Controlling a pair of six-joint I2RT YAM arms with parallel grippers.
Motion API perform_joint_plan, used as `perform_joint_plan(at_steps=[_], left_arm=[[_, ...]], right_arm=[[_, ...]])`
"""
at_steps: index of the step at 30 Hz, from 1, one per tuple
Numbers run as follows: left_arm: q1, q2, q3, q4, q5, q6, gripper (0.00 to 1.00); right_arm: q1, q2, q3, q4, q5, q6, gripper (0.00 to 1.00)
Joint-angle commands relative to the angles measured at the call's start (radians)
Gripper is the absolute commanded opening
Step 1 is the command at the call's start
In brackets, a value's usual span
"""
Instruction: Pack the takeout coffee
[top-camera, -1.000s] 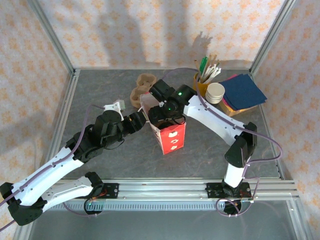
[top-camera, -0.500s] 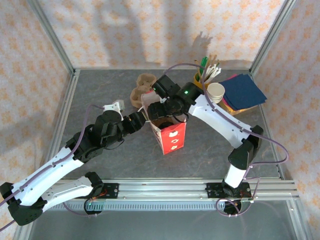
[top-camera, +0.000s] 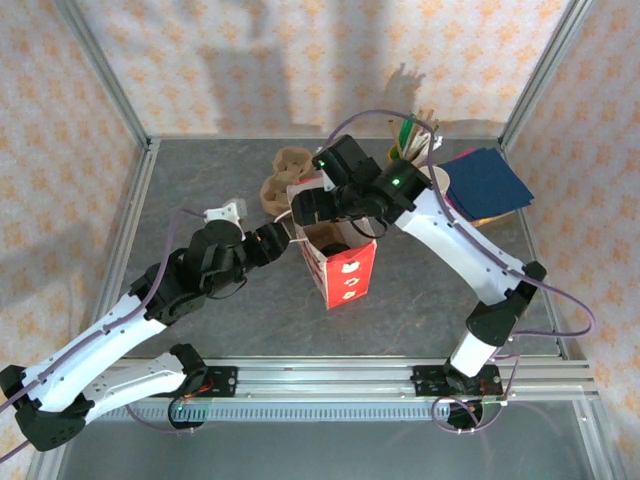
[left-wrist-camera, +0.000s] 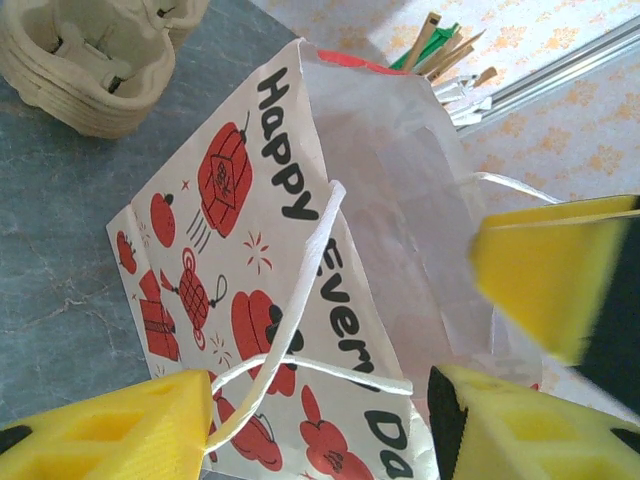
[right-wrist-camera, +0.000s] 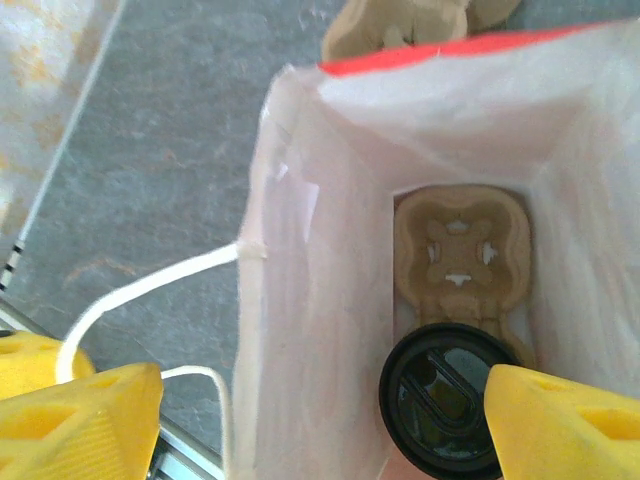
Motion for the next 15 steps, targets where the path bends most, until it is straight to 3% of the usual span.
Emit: perform_joint_plan(at_steps=[1,9,15], left_arm=[[-0.006,0.006,0.049,-0.032,-0.041,0.030,0.60],[-0.004,0.039,0.137,-0.068,-0.107,0.086,0.61],[0.029,0.062,0.186,-0.075,-0.161,0.143,0.60]], right_arm=[[-0.016,-0.052,0.050,0.037,0.056,-0.009,0.83],[-0.156,-0.158,0.014,0.104,0.116,0.008,0.82],[-0.347,-0.223,-0.070,0.156,0.206,-0.031,0.81]])
